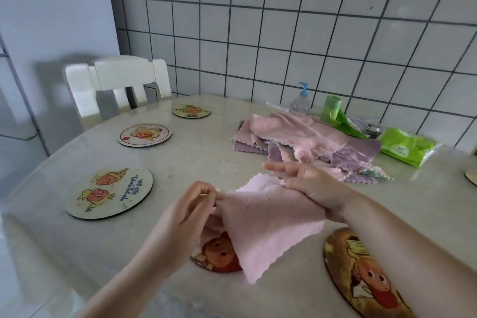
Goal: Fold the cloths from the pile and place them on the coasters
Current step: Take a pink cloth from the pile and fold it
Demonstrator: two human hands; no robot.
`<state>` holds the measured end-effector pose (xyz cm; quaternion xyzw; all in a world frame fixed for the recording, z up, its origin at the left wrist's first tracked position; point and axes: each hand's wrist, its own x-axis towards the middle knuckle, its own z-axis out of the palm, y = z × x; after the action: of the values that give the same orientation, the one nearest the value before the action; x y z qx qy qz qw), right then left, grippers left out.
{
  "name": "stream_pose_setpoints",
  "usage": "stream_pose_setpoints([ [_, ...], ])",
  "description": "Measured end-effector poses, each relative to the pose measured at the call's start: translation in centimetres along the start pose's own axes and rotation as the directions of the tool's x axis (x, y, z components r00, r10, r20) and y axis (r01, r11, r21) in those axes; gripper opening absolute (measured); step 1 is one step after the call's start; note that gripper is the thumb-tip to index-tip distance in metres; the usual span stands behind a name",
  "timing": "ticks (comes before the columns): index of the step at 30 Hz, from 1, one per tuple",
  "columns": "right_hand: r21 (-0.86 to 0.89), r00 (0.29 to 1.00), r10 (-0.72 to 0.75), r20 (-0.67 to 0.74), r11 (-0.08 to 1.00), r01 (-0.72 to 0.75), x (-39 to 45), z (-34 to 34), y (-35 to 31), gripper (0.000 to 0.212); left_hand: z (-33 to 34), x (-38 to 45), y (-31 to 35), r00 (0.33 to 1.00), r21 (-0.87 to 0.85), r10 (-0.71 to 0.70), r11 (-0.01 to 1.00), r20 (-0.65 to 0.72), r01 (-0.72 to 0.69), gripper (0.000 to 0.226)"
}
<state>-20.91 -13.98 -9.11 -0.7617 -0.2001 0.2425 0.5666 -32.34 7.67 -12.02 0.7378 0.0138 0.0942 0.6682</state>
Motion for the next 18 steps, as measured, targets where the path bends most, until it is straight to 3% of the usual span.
stream_pose_setpoints([
  [4,0.014,0.997,-0.047,-0.054,0.999,0.048,0.5,1.9,-0.4,0.036,-0.9,0.8,0.5,0.998,-0.061,-0.043,0.997,-0.041,0.041,0.021],
  [8,0.200,0.982,-0.110,-0.152,0.970,0.140,0.8,2.7,-1.2,0.033,-1.7,2.3,1.1,0.998,-0.118,-0.060,0.991,-0.032,0.056,0.012],
  [11,0.298,0.991,0.006,-0.133,0.954,0.034,0.7,3.4,-0.7,0.035,-2.3,2.8,1.2,0.986,-0.201,-0.151,0.966,0.066,0.161,0.034],
  [14,0.284,0.988,0.143,-0.051,0.951,-0.123,0.2,4.0,0.7,0.055,-2.6,2.6,0.7,0.959,-0.101,-0.213,0.967,0.188,0.234,0.041],
  [18,0.310,0.985,0.162,0.062,0.935,-0.174,-0.5,4.4,1.3,0.040,-2.7,2.7,0.9,0.934,-0.020,-0.212,0.974,0.289,0.227,0.038],
])
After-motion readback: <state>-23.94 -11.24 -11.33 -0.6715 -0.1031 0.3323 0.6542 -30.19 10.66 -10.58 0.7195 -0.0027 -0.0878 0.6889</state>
